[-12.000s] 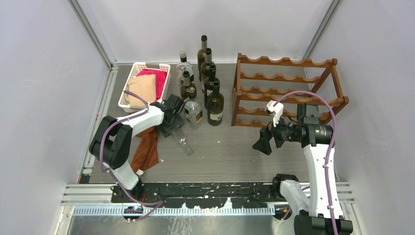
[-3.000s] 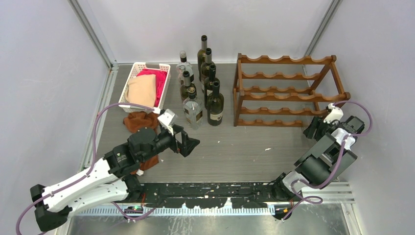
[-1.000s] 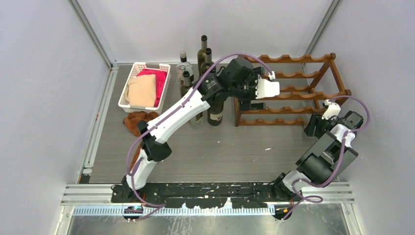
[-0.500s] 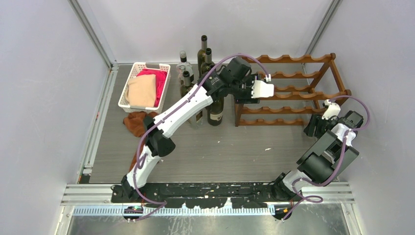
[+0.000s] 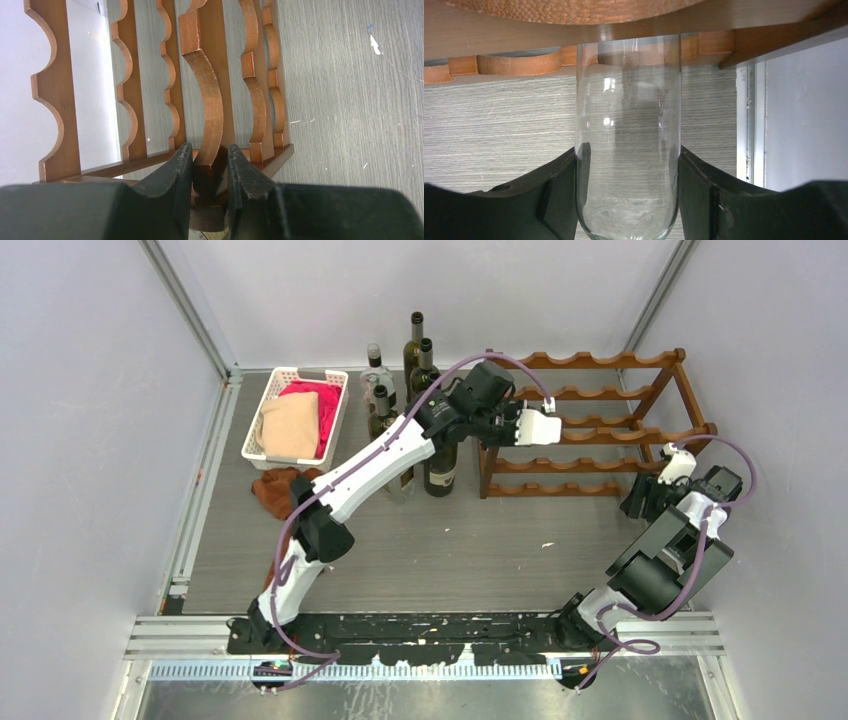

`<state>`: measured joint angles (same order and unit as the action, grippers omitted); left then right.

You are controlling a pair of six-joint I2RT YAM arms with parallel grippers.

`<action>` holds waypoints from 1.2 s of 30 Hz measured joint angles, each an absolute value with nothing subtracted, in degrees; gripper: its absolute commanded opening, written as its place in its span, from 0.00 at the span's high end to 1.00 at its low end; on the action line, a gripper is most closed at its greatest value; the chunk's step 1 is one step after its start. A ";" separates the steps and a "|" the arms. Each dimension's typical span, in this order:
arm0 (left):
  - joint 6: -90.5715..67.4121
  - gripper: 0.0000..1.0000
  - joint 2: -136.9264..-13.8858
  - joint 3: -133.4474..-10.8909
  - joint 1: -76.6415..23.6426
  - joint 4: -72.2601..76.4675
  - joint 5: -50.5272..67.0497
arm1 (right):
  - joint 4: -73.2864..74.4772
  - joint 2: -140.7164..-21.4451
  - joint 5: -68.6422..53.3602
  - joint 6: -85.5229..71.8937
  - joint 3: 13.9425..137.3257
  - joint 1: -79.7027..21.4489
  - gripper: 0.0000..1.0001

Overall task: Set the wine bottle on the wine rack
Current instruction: Place the wine bottle in the wine rack.

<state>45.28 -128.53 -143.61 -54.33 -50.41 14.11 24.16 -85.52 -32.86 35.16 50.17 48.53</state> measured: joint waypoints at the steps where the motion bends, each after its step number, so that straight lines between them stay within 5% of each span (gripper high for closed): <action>1: 45.30 0.87 -127.92 -142.43 -54.30 -49.71 14.15 | 24.14 -85.49 -32.86 34.89 50.17 48.47 0.83; 16: 44.10 0.87 -123.81 -137.29 -53.54 -50.57 13.37 | 24.97 -84.86 -34.44 33.26 50.17 45.63 0.83; 19: 43.57 0.74 -123.09 -136.44 -53.54 -50.68 13.28 | 24.99 -84.75 -35.40 33.08 50.15 45.25 0.83; 27: 38.79 0.21 -119.61 -132.27 -53.54 -48.71 14.79 | 24.32 -83.72 -37.39 32.12 48.69 44.34 0.81; 36: 25.39 0.16 -113.25 -129.97 -53.54 -39.18 18.92 | 23.14 -83.72 -37.12 30.09 48.31 44.23 0.78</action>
<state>25.39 -113.25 -129.97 -53.54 -39.18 18.92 23.14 -83.72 -37.12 30.09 48.31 44.23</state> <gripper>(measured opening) 0.837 0.653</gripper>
